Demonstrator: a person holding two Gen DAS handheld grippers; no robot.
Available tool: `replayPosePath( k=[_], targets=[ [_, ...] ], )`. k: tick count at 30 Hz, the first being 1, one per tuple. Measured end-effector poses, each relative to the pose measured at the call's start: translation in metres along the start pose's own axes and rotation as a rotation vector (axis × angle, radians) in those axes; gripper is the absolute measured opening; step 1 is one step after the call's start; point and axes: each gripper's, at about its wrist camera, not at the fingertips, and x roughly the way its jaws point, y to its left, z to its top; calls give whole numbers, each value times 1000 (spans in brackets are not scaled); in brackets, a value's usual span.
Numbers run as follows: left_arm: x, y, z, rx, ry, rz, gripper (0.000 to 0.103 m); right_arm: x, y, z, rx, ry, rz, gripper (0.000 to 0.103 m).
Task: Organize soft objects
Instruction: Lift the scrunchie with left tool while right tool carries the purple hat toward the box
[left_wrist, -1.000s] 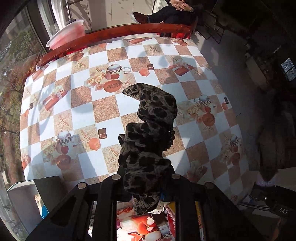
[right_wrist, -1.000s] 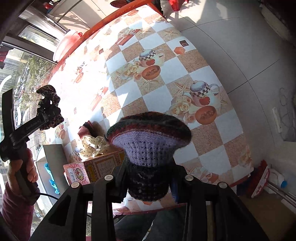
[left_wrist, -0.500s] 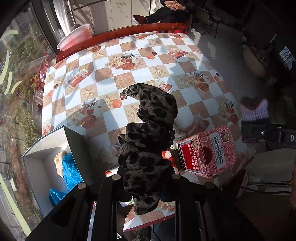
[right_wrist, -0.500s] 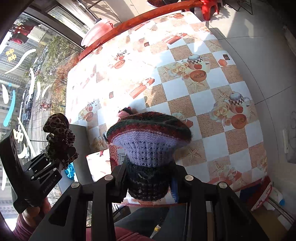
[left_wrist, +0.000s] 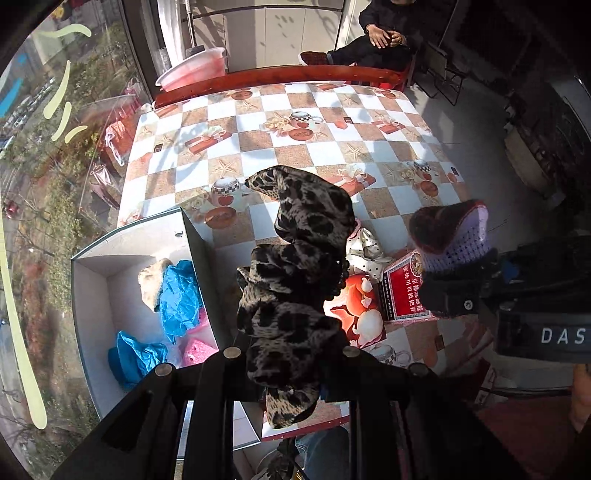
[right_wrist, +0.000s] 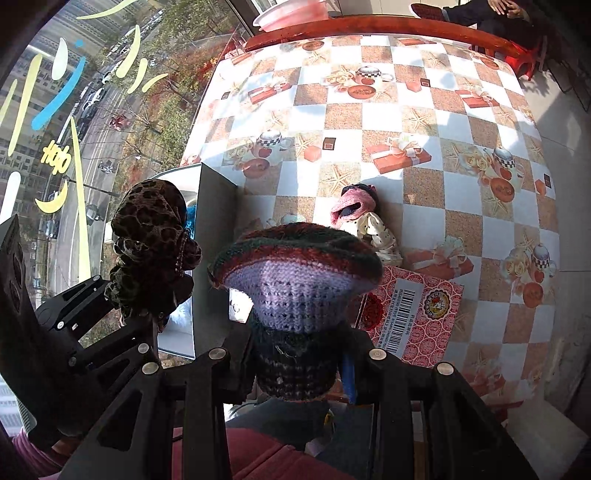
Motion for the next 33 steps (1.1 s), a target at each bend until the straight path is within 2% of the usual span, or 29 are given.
replayPosePath(
  k=[11, 33],
  targets=[
    [-15, 32, -12, -85, -39, 28, 21, 12, 34, 12, -86, 27, 0, 37],
    [-21, 71, -28, -185, -53, 54, 22, 26, 72, 25, -174, 56, -7, 37]
  ],
)
